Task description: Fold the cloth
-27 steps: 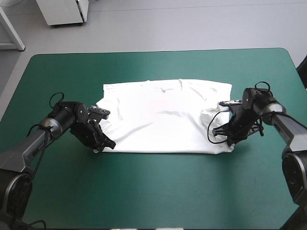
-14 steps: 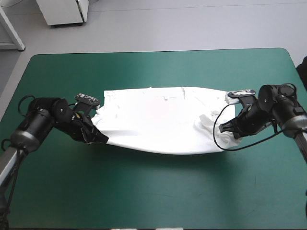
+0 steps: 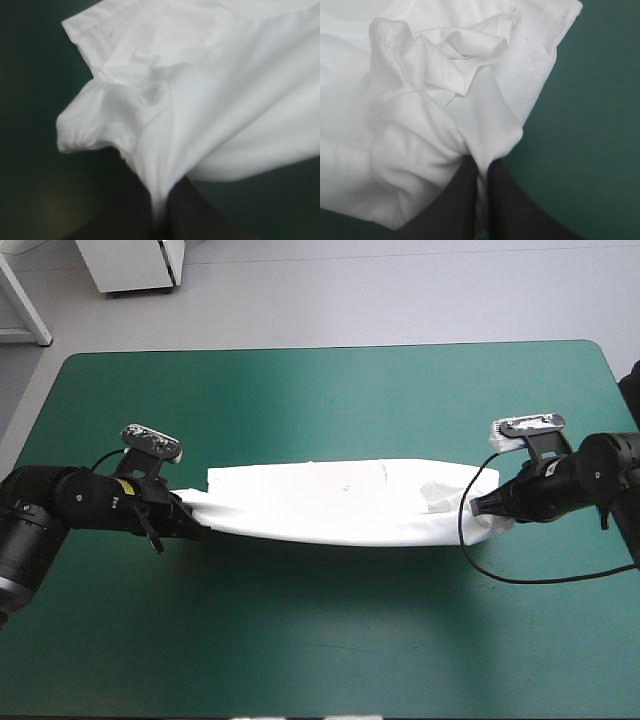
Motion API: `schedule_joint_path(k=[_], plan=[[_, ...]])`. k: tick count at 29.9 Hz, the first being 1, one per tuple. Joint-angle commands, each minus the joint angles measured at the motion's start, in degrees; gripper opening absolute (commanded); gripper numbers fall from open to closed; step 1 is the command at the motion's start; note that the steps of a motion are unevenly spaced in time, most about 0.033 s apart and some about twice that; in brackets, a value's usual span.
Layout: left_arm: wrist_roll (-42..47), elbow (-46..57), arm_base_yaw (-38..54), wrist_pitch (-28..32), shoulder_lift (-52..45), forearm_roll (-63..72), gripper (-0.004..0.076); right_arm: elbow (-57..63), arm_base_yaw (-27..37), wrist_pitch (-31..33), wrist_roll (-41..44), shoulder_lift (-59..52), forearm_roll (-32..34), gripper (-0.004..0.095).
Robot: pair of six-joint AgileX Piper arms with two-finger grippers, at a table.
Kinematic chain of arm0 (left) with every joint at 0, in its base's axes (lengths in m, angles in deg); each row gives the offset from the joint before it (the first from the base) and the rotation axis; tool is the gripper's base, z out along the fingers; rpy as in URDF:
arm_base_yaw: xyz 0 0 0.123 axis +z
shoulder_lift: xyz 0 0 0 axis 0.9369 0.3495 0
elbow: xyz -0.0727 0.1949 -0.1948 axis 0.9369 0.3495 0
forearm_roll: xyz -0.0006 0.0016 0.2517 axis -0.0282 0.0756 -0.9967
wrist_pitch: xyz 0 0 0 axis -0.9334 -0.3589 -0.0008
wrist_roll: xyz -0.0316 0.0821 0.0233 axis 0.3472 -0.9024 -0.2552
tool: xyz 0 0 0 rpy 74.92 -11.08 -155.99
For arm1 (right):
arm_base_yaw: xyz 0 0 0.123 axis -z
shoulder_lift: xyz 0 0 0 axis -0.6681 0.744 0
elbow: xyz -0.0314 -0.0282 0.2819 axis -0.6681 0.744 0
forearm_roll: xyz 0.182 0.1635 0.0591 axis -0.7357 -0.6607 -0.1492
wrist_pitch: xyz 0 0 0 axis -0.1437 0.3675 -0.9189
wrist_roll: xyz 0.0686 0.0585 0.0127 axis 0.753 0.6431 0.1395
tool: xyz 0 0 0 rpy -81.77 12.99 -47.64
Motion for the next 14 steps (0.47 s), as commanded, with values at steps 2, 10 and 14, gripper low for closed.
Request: schedule_joint_path(k=[2,10,14], plan=[[0.5,-1.8,-0.2,8.5,0.3,1.2,-0.0022,-1.4,0.4,-6.9,-0.2,0.1,0.5,-0.0013],[0.3,-1.8,-0.2,16.4,6.0,0.3,-0.0022,-1.5,0.4,-15.9,0.2,7.1,2.4,-0.0013],[0.3,-1.8,-0.2,20.3,9.1,-1.3,-0.0022,-3.1,0.4,-21.0,0.2,10.7,2.4,-0.0013]])
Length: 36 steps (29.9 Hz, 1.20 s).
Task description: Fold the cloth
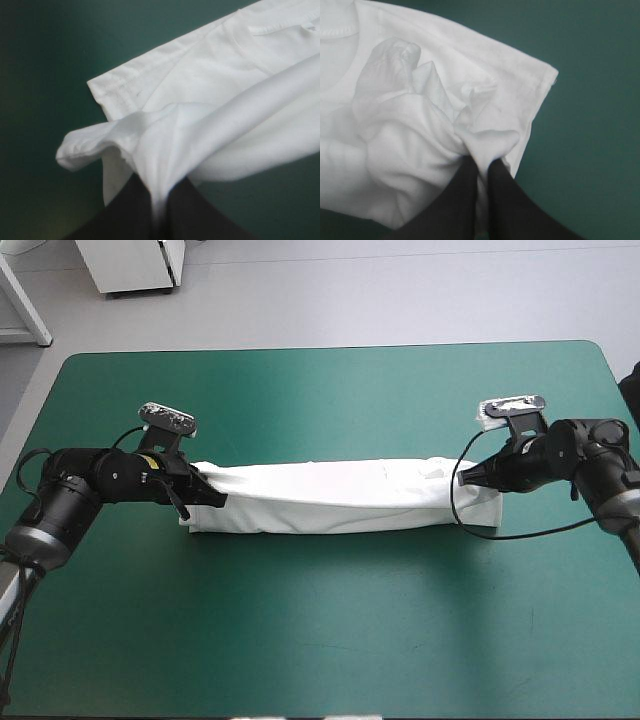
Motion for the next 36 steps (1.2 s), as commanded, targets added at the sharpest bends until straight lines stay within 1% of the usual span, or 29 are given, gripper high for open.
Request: schedule_joint_path(k=[1,5,10,16,20,23,25,26,28,30,32,33,35,36], plan=[[0.3,-1.8,-0.2,6.6,1.1,-1.1,-0.0022,-3.9,0.4,-6.6,-0.1,1.4,0.4,-0.0013],[0.3,-1.8,-0.2,10.1,4.4,-1.9,-0.0022,-7.9,0.4,-7.5,-0.1,6.1,0.5,-0.0013],[0.3,-1.8,-0.2,12.4,9.5,-2.8,-0.0022,-11.4,0.4,-7.6,-0.4,12.3,0.5,-0.0013],[0.3,-1.8,-0.2,13.6,14.9,-3.2,-0.0022,-12.6,0.4,-6.6,-1.3,18.6,0.5,-0.0013],[0.3,-1.9,-0.2,13.7,15.6,-3.2,-0.0022,-12.7,0.4,-5.3,-2.8,19.9,0.4,-0.0012],[0.3,-2.9,-0.2,12.5,15.6,-3.2,-0.0015,-13.1,0.4,-4.6,-5.0,19.9,0.4,0.0003],[0.3,-3.9,-0.2,11.8,15.6,-3.2,0.0011,-13.9,0.4,-2.5,-6.2,19.9,-0.2,0.0069],[0.3,-4.6,-0.2,10.9,15.6,-3.2,0.0036,-14.2,0.4,-1.7,-6.3,19.9,-0.2,0.0129],[0.3,-5.9,-0.2,8.8,15.6,-3.2,0.0102,-15.4,0.4,0.4,-6.3,19.9,-0.3,0.0274],[0.3,-7.5,-0.2,5.7,15.6,-3.2,0.0192,-16.8,0.4,2.2,-6.0,19.9,-0.4,0.0419],[0.3,-9.1,-0.2,1.8,15.5,-3.4,0.0280,-18.2,0.4,3.7,-5.4,19.2,-0.4,0.0527],[0.3,-9.9,-0.2,0.0,15.4,-3.5,0.0317,-18.7,0.4,4.2,-5.2,18.5,-0.4,0.0549],[0.6,-11.6,-0.2,-4.4,14.7,-3.5,0.0365,-19.3,0.4,4.7,-5.0,16.3,-0.4,0.0556],[0.7,-12.3,-0.2,-6.1,14.3,-3.2,0.0374,-19.4,0.4,5.0,-5.0,15.3,-0.3,0.0556]])
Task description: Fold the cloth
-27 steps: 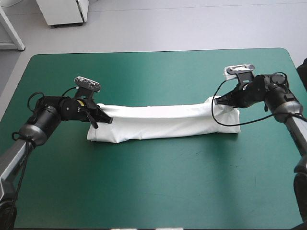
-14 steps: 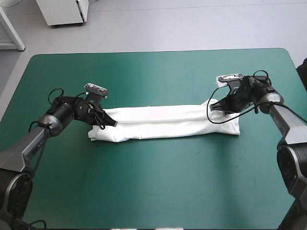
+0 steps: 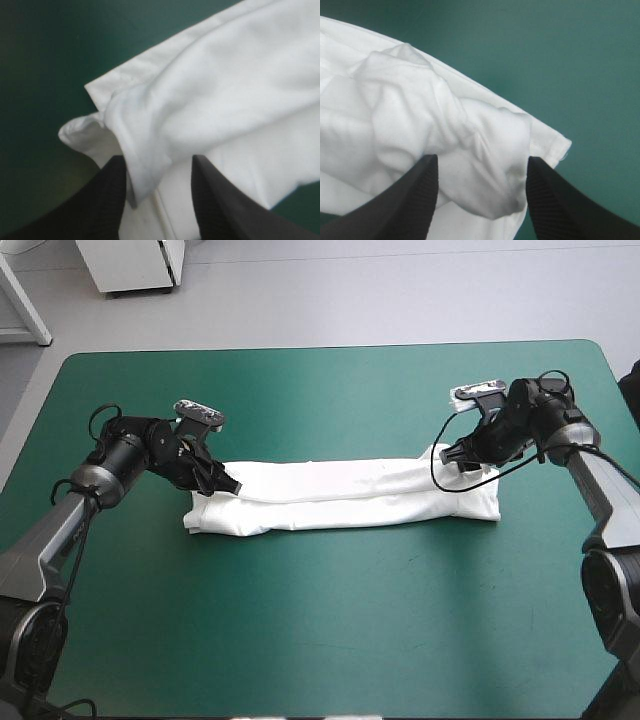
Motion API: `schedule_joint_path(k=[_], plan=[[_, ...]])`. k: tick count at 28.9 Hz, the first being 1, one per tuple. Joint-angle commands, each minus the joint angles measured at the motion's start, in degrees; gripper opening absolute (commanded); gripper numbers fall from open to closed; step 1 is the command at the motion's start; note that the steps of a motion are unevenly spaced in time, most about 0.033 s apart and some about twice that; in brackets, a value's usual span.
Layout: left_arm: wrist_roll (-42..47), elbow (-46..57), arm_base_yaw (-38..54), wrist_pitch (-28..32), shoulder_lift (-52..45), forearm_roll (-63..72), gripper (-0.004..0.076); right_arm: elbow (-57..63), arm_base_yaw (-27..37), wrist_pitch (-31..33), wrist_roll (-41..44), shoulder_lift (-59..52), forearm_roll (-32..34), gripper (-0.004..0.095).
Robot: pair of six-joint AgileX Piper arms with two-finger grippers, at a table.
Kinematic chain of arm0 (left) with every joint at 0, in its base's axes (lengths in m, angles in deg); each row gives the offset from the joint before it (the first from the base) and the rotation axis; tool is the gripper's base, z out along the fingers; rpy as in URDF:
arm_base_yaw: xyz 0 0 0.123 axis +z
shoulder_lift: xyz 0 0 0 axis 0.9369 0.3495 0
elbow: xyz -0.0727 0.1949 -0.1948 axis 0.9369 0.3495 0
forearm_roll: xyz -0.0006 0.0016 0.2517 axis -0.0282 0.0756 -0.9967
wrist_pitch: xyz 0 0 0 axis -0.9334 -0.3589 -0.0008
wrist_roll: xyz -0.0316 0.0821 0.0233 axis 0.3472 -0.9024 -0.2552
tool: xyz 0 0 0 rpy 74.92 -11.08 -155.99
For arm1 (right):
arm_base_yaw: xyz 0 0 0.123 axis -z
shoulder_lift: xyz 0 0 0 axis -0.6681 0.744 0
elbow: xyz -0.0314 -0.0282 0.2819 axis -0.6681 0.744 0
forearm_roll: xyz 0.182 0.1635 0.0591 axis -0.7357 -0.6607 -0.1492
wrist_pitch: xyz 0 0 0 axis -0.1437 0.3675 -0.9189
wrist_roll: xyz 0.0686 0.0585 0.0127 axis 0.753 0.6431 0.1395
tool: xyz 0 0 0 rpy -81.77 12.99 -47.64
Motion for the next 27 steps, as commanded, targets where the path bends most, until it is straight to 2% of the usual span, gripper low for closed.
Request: schedule_joint_path(k=[1,4,7,9,12,13,21,27], plan=[[0.9,-4.6,-0.2,-6.0,-4.0,1.2,0.0377,-2.6,0.4,0.6,0.1,-7.3,-0.3,0.0555],[0.5,-7.0,-0.2,-10.9,-6.1,7.0,0.0376,-2.6,0.4,2.5,0.1,-11.8,0.0,0.0554],[-2.4,-8.3,-0.5,-12.3,-9.0,15.8,0.0323,-2.6,0.4,3.7,1.5,-17.0,0.9,0.0554],[-4.9,-8.8,-1.6,-12.6,-10.7,20.4,0.0222,-2.6,0.4,4.3,2.7,-20.4,1.4,0.0554],[-8.8,-8.8,-4.3,-12.4,-12.2,24.7,0.0013,-2.6,0.4,4.9,4.4,-25.5,2.0,0.0554],[-9.9,-8.9,-5.3,-12.3,-12.5,25.9,-0.0018,-2.6,0.4,5.2,5.5,-27.2,2.8,0.0554],[-15.5,-9.2,-11.7,-6.4,-7.0,35.0,-0.0022,3.9,0.4,6.5,9.8,-38.3,9.0,0.0554],[-19.1,-10.2,-11.6,-4.8,0.9,39.1,-0.0022,10.7,0.4,6.8,10.3,-39.6,8.9,0.0554]])
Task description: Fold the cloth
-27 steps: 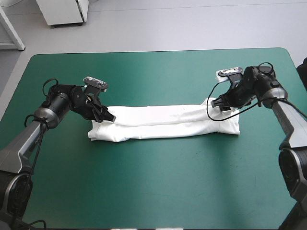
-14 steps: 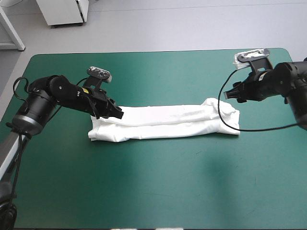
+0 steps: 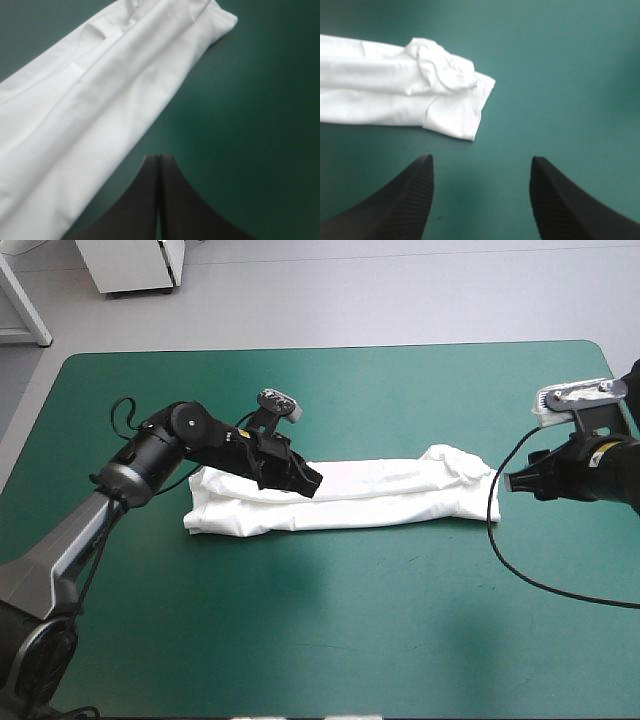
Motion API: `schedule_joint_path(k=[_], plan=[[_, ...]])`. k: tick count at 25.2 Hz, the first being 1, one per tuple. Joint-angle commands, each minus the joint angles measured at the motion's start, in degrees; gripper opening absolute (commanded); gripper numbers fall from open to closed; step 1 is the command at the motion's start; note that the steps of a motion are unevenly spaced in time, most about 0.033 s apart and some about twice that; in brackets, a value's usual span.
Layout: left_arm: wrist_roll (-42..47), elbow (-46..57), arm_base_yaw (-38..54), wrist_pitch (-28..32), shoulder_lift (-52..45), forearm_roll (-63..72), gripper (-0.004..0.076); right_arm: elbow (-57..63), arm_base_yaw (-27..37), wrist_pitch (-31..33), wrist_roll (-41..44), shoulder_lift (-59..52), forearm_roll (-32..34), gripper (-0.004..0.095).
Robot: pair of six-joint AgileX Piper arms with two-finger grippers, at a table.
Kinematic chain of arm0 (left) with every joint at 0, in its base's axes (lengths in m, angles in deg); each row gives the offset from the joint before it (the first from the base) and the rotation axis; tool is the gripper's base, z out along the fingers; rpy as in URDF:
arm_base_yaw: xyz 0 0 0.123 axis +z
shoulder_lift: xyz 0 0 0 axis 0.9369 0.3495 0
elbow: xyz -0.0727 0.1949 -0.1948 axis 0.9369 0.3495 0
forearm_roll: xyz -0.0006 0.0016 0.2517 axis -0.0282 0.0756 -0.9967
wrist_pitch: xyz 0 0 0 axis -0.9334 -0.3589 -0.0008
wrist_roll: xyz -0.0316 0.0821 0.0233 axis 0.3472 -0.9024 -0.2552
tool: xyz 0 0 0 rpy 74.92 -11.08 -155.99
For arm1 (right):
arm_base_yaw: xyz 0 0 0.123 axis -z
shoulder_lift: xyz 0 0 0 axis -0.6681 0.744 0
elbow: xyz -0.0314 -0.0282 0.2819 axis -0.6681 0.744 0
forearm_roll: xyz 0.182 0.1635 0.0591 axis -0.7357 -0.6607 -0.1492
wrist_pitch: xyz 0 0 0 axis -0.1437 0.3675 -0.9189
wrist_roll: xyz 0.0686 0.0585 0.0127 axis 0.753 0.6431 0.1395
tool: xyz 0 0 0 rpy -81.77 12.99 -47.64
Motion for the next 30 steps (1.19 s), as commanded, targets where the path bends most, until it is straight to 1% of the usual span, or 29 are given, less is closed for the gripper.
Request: schedule_joint_path(k=[1,2,4,7,11,19,23,27,30], plan=[[-1.6,-3.4,-0.3,2.0,2.7,4.0,-0.0022,1.5,0.4,-2.9,0.2,-1.0,0.2,0.0554],[-1.8,-5.3,-0.3,1.5,5.6,3.9,-0.0022,2.3,0.4,-3.9,0.2,-0.4,0.0,0.0554],[-1.8,-9.3,-0.3,0.8,9.8,3.8,-0.0022,2.4,0.4,-4.0,0.2,0.8,0.0,0.0554],[-1.7,-16.4,-0.3,-4.0,16.3,3.6,-0.0022,2.4,0.4,-4.6,-0.1,3.1,0.0,0.0554],[0.4,-21.1,-2.0,-4.8,21.7,1.1,-0.0022,2.4,0.4,-5.6,-0.4,5.9,-0.1,0.0554],[1.7,-21.1,-2.0,-4.7,26.6,1.2,-0.0022,2.3,0.4,-7.9,-0.5,9.4,-0.4,0.0554],[2.1,-21.1,-2.1,-4.6,28.0,0.8,-0.0022,2.2,0.4,-10.0,-0.6,11.6,-0.2,0.0554],[2.5,-21.1,-2.1,-4.6,28.5,0.1,-0.0022,2.2,0.5,-10.7,-0.6,15.0,-0.3,0.0554],[2.7,-21.1,-2.5,-4.6,28.5,-0.6,-0.0022,2.2,1.8,-10.7,-1.0,18.0,-2.3,0.0555]])
